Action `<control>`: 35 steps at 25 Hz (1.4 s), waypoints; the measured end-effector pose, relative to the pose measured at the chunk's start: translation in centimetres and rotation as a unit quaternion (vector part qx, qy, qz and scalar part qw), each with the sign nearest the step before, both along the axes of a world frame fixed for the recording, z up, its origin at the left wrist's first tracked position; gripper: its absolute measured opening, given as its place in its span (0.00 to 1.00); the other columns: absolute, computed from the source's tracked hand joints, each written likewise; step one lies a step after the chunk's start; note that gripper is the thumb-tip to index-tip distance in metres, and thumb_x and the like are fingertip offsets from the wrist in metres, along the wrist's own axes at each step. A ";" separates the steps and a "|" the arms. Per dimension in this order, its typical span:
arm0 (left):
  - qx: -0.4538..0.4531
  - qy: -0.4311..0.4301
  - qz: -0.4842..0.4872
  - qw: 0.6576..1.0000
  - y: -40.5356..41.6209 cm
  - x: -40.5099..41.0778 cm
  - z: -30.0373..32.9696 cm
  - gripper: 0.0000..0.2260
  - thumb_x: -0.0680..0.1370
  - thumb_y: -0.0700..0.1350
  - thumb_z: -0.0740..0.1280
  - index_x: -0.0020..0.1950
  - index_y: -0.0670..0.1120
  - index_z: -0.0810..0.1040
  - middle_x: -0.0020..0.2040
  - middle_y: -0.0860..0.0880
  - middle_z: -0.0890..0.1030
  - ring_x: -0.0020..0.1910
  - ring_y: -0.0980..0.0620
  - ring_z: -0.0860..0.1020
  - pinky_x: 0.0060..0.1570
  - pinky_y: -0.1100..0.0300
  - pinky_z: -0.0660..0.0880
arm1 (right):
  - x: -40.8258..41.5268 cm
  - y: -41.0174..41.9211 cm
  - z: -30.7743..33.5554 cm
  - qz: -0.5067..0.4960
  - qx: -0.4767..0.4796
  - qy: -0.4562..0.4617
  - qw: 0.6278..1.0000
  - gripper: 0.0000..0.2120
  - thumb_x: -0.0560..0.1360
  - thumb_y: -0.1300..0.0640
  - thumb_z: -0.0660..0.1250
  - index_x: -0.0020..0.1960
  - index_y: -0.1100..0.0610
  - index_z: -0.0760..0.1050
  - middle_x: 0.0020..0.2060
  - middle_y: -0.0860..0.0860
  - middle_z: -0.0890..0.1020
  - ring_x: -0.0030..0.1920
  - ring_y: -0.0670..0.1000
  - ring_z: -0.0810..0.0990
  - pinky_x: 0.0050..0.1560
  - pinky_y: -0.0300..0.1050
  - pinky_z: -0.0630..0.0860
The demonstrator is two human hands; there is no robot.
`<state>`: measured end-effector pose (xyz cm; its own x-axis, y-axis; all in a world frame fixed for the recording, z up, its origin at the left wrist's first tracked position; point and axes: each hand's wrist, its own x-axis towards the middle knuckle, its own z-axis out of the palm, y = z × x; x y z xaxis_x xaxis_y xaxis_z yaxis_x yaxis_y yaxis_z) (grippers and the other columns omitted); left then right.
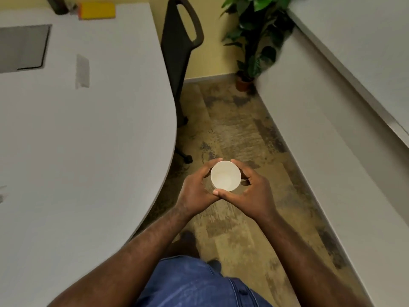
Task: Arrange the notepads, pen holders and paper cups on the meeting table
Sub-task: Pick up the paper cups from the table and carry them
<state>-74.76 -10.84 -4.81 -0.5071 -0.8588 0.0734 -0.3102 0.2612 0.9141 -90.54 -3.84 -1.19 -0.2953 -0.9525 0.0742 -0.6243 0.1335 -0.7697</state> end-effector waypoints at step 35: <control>0.426 -0.252 0.559 0.665 -28.2 18.6 -12.8 0.55 0.62 0.63 0.78 0.78 0.62 0.46 0.80 0.54 0.38 0.78 0.41 0.39 0.66 0.25 0.55 | 19.9 -60.2 -7.4 0.462 0.072 0.036 0.883 0.44 0.57 0.26 0.70 0.67 0.46 0.70 0.58 0.44 0.81 0.54 0.49 0.81 0.53 0.53 0.80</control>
<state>-56.18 -39.04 -17.56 0.7083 -0.3394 -0.6190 -0.1977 -0.9371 0.2876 -70.64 -64.01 -8.58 0.6143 -0.7850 -0.0803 -0.5643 -0.3659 -0.7400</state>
